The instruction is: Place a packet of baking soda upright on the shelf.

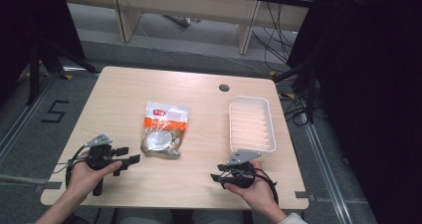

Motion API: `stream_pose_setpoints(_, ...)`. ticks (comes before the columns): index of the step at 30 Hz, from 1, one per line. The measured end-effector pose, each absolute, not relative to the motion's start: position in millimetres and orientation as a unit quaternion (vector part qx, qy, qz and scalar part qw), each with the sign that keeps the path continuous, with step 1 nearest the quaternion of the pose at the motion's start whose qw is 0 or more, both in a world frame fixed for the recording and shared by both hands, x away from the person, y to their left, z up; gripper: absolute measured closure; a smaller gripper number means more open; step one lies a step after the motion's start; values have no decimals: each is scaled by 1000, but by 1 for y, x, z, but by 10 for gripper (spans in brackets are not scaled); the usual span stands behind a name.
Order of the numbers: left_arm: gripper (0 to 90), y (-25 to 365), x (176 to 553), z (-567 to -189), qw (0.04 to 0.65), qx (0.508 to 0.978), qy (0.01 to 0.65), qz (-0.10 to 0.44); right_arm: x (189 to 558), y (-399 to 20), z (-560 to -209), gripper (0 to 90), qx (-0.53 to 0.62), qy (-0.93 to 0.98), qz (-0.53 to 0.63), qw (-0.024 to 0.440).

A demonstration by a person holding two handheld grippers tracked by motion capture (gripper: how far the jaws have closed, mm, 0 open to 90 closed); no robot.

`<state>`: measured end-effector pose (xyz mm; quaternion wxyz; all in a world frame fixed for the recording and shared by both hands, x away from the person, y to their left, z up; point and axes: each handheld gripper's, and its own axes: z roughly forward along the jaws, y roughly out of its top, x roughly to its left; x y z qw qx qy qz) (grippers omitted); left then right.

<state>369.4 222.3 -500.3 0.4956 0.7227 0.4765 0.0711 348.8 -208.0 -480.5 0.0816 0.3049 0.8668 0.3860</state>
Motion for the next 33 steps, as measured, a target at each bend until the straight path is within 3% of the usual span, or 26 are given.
stream_pose_setpoints(6, 329, 218, 397, -499, 500, 716, 481, 85, 349, -206, -480, 549, 300, 870, 382, 79)
stream_pose_setpoints(17, 335, 216, 468, -511, 478, 710, 514, 57, 347, -209, -480, 542, 314, 859, 395, 81)
stream_pose_setpoints(33, 349, 204, 501, -518, 484, 698, 526, 41, 346, -208, -479, 540, 311, 863, 389, 80)
